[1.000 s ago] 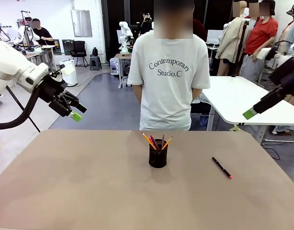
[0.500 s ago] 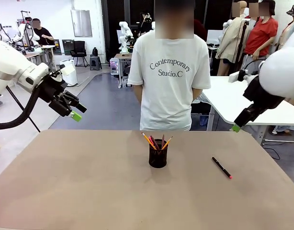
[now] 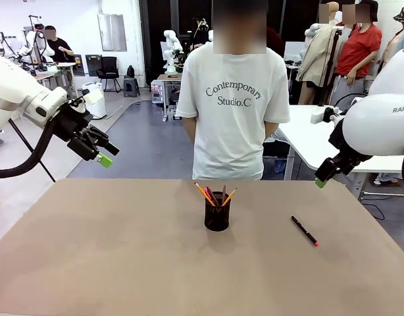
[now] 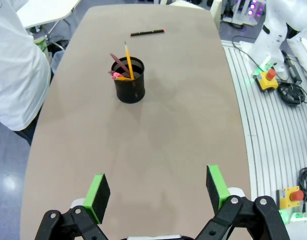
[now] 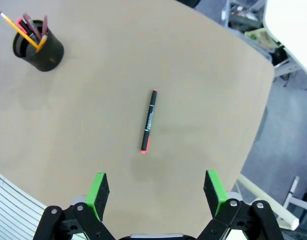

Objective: Place the pens into the pen holder.
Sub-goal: Pick up a writing instrument from the table and place it into the Pen holder.

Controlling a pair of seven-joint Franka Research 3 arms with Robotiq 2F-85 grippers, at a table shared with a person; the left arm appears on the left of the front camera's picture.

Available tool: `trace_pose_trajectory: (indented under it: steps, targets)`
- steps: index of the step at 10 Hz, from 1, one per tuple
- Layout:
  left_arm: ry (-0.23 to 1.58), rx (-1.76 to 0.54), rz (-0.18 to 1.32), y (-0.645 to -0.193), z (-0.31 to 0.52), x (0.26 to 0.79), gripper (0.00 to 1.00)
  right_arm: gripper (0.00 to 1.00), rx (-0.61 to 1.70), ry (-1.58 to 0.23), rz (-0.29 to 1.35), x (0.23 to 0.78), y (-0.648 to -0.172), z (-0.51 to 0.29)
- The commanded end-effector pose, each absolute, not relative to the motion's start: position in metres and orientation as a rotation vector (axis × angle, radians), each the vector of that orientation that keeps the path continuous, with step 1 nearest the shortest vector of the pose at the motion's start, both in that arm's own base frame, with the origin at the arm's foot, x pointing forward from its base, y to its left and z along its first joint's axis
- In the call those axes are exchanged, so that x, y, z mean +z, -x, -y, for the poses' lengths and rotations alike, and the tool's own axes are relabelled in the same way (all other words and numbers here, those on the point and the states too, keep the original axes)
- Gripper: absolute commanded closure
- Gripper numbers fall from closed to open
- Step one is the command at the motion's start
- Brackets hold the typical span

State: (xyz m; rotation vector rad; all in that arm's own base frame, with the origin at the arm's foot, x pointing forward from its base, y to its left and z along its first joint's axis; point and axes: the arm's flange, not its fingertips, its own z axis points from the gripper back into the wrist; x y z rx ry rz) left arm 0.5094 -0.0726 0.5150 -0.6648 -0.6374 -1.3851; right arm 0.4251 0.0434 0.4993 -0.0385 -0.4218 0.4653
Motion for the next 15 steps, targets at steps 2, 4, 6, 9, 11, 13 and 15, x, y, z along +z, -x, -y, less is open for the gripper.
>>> trace_pose_trajectory:
  steps: [2,4,6,9,11,13,15]
  targets:
    - [0.666,-1.372,0.634,-0.509,0.072,0.517,0.00,0.00,0.493,0.043,0.412,0.502,-0.426,-0.043]
    - [0.666,-1.372,0.634,-0.509,0.072,0.517,0.00,0.00,0.471,0.037,0.419,0.499,-0.425,-0.045]
    - [0.666,-1.372,0.634,-0.509,0.072,0.517,0.00,0.00,0.467,0.056,0.335,0.482,-0.462,-0.054]
    - [0.666,-1.372,0.634,-0.509,0.072,0.517,0.00,0.00,0.449,0.064,0.250,0.442,-0.486,-0.072]
    - [0.666,-1.372,0.634,-0.509,0.072,0.517,0.00,0.00,0.453,0.094,0.218,0.419,-0.519,-0.072]
    - [0.666,-1.372,0.634,-0.509,0.072,0.517,0.00,0.00,0.355,0.062,0.226,0.385,-0.511,-0.079]
    - [0.666,-1.372,0.634,-0.509,0.072,0.517,0.00,0.00,0.369,0.052,0.212,0.367,-0.528,-0.070]
